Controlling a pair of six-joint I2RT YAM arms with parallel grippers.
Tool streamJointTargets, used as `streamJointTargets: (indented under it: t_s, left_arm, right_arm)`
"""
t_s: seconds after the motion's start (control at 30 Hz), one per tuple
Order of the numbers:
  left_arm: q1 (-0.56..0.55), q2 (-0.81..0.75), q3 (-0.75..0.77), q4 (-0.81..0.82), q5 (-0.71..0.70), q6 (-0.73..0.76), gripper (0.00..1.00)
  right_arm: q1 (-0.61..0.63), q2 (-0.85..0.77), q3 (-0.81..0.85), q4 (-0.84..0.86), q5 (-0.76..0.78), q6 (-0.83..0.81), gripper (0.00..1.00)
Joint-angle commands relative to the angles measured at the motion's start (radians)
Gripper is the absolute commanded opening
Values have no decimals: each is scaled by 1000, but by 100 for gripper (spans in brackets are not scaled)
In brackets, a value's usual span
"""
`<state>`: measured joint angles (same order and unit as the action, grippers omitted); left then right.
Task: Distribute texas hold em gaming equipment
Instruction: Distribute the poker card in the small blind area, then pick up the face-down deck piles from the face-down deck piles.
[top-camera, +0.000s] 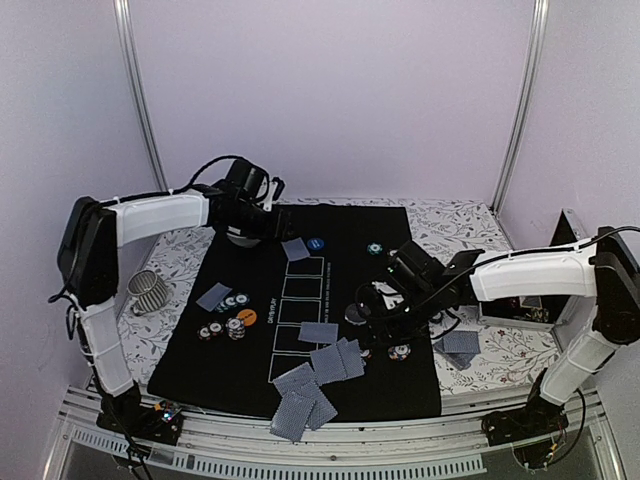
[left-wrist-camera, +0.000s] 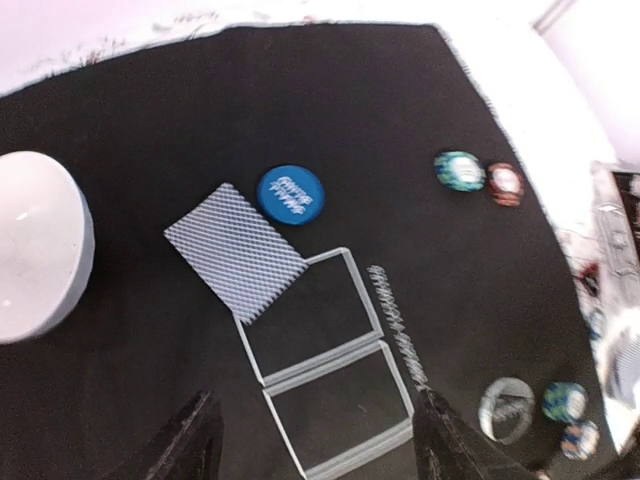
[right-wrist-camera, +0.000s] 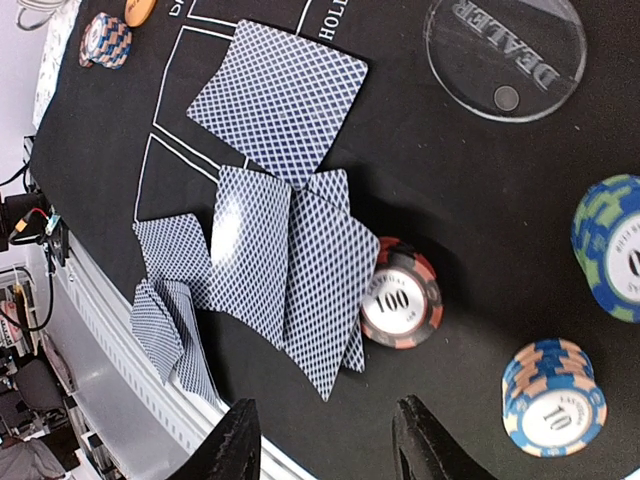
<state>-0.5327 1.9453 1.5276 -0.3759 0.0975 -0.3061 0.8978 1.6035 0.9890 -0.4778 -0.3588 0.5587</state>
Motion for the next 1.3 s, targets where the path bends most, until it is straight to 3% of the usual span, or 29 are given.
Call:
streamJointTargets:
  t_s: [0.0,0.23,0.47,0.63,0.8,1.27]
  left_arm:
    - [-83,-224,-184,23,-41,-7,67]
    - [-280,-503,-585,17,82,-200,60]
    - [-496,-616,-723,-44,170,-315,45]
    - [-579,-605,-826,-1,260,-389,42]
    - [-636,-552,-864,42,304,-357,41]
    - [-641,-429,-922,186,293,-337,41]
  right_arm:
    - [4,63,49,41,-3,-1,48]
    - [-7,133,86,40,7,-27,49]
    - [-16,227,168,33,-49,-120,49]
    - [-19,256,177,22,-39,-141,49]
    - [-19,295,212,13,-89,-206,48]
    - [9,326,228,28,-194,-219,43]
